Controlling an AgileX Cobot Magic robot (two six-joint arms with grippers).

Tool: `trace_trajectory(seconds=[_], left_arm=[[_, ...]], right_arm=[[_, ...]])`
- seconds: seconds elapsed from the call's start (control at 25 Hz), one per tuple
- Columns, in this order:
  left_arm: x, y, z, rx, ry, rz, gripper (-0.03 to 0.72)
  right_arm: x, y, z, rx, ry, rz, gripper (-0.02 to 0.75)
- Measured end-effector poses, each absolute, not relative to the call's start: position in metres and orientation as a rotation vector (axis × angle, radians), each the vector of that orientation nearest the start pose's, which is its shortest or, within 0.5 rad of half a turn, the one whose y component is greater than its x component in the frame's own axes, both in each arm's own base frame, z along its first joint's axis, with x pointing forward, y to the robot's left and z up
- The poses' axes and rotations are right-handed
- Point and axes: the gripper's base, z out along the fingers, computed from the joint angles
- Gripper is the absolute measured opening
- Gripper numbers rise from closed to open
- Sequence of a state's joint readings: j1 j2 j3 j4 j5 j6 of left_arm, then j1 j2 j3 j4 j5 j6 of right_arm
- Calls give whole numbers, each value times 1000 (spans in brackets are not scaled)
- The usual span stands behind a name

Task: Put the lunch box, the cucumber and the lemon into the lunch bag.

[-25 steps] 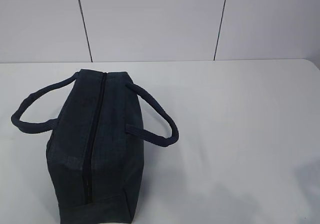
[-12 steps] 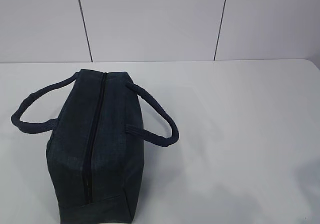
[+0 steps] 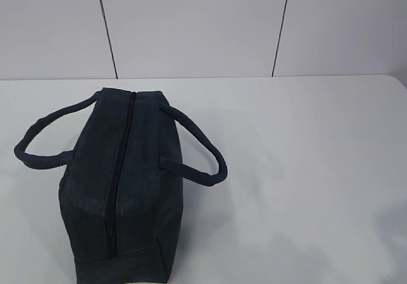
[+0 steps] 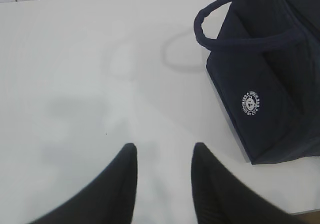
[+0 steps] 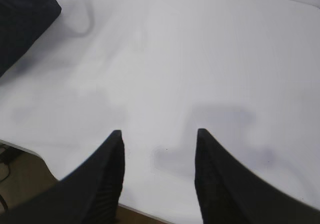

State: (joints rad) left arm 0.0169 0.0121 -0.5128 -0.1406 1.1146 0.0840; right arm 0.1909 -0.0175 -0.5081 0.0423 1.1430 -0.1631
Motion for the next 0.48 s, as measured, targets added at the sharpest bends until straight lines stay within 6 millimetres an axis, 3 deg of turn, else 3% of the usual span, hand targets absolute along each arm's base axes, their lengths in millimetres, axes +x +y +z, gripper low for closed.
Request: trace_trajectory(seconds=[0.48], left_arm=[[-7,-12,277,81,2089,-109,264]], right_arm=[[-13,1,273,-375,2067,68,334]])
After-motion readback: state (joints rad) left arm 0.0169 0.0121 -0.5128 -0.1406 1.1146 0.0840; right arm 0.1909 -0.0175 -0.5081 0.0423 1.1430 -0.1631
